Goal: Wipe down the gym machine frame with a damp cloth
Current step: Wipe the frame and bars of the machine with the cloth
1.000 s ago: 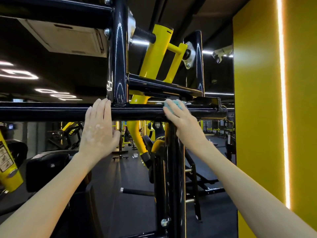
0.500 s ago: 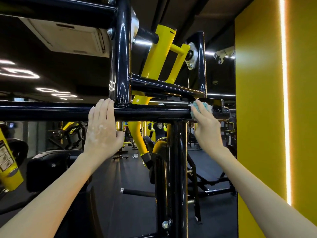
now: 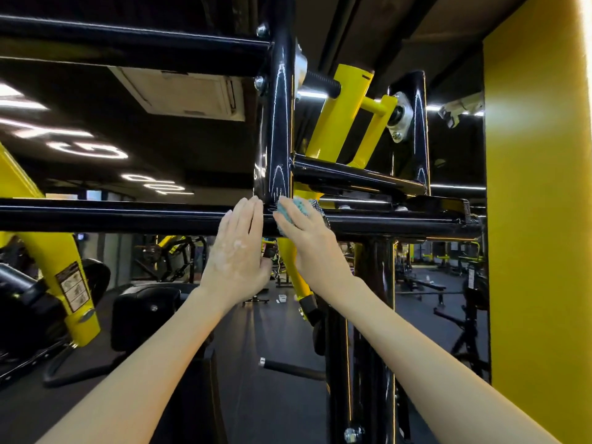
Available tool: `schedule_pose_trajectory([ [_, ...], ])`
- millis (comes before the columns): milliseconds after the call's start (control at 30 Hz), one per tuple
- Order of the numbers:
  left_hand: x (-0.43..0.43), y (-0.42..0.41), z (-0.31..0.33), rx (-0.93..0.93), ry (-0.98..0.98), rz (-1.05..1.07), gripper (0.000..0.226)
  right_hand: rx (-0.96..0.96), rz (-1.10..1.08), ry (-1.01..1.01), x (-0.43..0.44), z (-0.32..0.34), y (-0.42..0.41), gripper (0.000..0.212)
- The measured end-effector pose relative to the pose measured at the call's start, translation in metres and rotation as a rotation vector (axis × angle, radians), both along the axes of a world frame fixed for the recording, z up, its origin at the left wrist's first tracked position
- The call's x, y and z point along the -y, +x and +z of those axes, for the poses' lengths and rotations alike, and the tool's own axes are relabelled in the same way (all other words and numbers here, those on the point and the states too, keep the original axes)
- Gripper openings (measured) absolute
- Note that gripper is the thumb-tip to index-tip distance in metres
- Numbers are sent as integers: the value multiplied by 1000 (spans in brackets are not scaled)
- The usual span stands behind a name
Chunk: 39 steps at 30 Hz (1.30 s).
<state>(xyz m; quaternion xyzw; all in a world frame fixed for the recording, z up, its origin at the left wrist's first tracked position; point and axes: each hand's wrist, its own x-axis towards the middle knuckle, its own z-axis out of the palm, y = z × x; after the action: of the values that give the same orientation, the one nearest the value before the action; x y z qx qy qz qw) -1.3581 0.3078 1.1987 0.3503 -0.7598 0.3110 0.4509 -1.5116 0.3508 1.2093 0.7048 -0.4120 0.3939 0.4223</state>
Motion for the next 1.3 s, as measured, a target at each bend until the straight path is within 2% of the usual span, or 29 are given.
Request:
schedule_pose_trajectory([
  [133, -1, 15, 4, 56, -12, 22, 88, -115, -58, -2, -2, -2, 6, 75],
  [333, 7, 37, -1, 43, -64, 61, 74, -324, -217, -49, -5, 6, 0, 74],
  [400, 10, 44, 0, 8, -84, 62, 67, -353, -261, -61, -7, 8, 1, 75],
  [533, 19, 59, 4, -29, -124, 30, 63, -378, -236, -146, -9, 11, 15, 58],
  [633, 27, 73, 11, -21, -158, 37, 61, -416, -243, -186, -6, 20, 34, 62],
  [800, 42, 112, 23, -12, -187, 129, 61, -441, -234, -74, -5, 48, 50, 72],
  [900, 52, 127, 20, -6, -187, 101, 60, -491, -297, -4, -7, 65, 49, 68],
  [1000, 60, 130, 15, -14, -219, 35, 57, -500, -421, 12, -6, 79, 51, 73],
  [1100, 64, 130, 13, -53, -249, -49, 56, -545, -506, -6, -3, 84, 50, 66],
  [1200, 67, 128, 13, -82, -265, -88, 56, -552, -493, 37, -4, 83, 49, 54],
  [1300, 69, 127, 12, -100, -283, -104, 55, -673, -510, 51, -8, 92, 57, 50],
])
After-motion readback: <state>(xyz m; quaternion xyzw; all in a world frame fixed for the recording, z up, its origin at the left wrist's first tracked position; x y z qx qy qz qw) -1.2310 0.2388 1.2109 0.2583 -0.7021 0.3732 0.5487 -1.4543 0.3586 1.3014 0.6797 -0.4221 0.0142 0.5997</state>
